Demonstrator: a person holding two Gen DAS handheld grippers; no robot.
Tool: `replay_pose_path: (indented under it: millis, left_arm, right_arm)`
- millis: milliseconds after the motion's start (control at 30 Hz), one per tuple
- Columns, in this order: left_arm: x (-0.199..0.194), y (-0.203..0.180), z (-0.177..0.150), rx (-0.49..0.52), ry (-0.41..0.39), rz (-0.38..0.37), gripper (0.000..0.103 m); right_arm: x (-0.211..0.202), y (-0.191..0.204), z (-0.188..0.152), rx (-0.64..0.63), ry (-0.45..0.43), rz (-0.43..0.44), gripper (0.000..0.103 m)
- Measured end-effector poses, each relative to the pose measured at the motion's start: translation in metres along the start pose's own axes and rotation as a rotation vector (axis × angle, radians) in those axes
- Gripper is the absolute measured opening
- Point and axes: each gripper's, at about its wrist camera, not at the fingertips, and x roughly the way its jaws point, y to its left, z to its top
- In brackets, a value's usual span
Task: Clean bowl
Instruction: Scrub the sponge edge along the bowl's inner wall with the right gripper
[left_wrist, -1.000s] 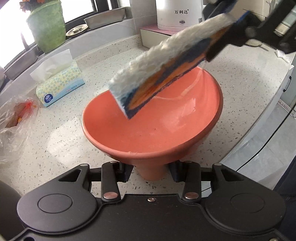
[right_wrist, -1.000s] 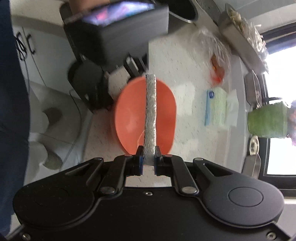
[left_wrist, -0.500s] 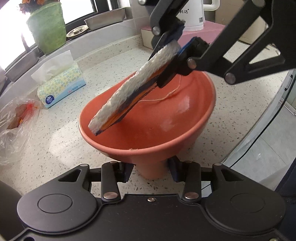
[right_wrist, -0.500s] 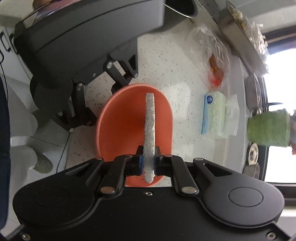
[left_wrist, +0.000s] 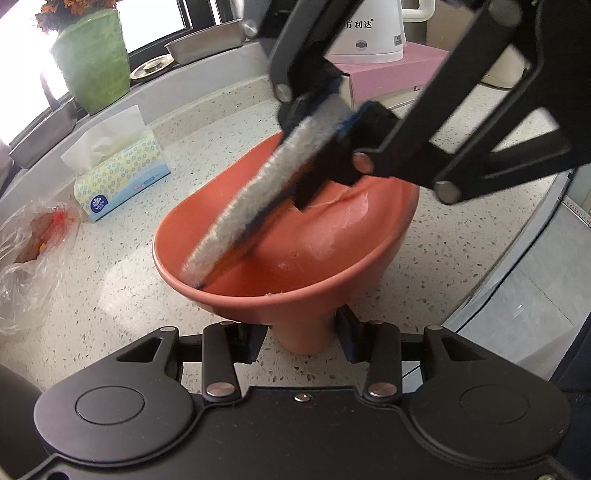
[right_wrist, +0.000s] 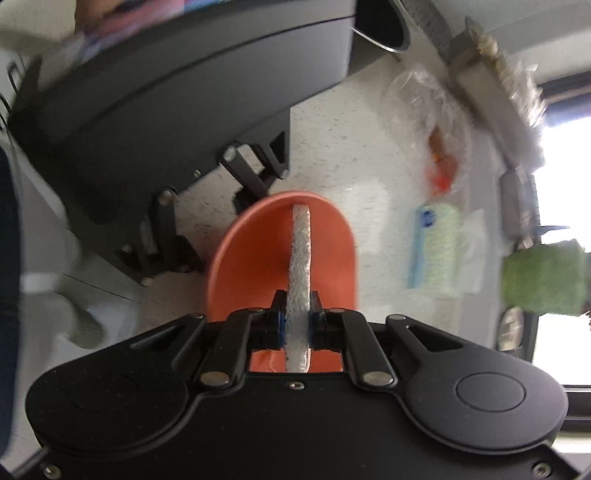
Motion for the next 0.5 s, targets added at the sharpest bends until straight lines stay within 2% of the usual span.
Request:
replay_pose_path:
  millis: [67,133,267,367,500]
  left_arm:
    - [0.0,0.0,0.0,-0.001,-0.002,0.001,0.041]
    - [0.0,0.0,0.0,-0.001,-0.002,0.001,0.041]
    - [0.0,0.0,0.001,-0.005,0.002,-0.001,0.041]
    - [0.001,0.001,0.001,-0.006,0.005,-0.002,0.041]
    - [0.001,0.001,0.001,-0.005,0.003,-0.002,0.041]
  right_arm:
    - [-0.005,-0.016,0.003,0.089,0.006,0.1,0.012]
    - [-0.007,-0.026,0.004,0.139,0.012,0.158,0.012]
    - [-0.012,-0.03,0.004,0.148,0.02,0.205,0.012]
    - [-0.017,-0.032,0.004,0.1,0.028,0.233,0.012]
    - [-0.027,-0.018,0.001,-0.077,0.067,0.228,0.012]
